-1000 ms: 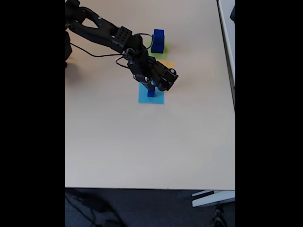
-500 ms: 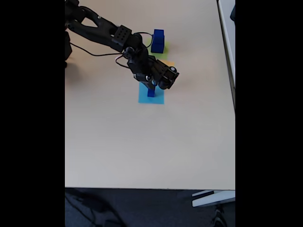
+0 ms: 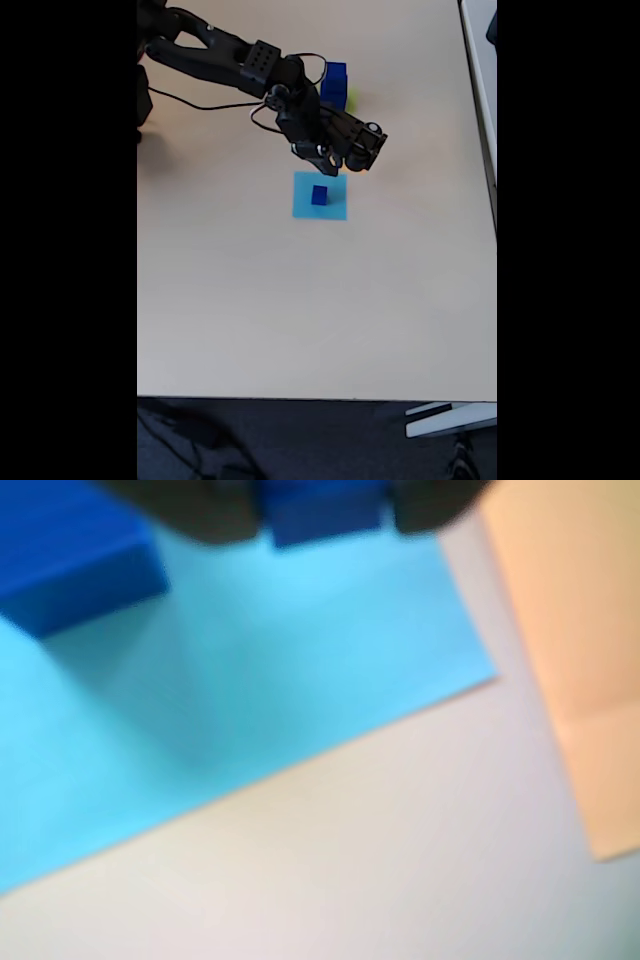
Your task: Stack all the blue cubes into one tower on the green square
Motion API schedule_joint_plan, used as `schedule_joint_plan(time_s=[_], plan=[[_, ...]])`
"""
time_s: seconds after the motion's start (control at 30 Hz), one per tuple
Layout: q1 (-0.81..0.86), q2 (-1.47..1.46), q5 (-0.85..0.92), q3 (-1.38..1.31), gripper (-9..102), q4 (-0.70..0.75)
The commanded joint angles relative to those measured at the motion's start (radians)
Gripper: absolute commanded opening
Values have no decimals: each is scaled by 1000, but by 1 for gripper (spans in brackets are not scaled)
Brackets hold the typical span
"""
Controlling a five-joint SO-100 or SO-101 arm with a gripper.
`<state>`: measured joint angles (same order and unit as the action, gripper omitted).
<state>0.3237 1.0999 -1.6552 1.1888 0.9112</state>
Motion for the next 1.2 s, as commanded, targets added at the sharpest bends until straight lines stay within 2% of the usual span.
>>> schedule_joint_plan(time_s=[0.0,0.17,0.4,0.73,1.17], plan=[[-52,69,-44,-66,0,-5],[-124,48,-92,-64,0,-5],[-178,-3,-66,-66,0,-9],[-170,-58,49,-54,0,-41],[-166,-120,74,-83,1,-75]])
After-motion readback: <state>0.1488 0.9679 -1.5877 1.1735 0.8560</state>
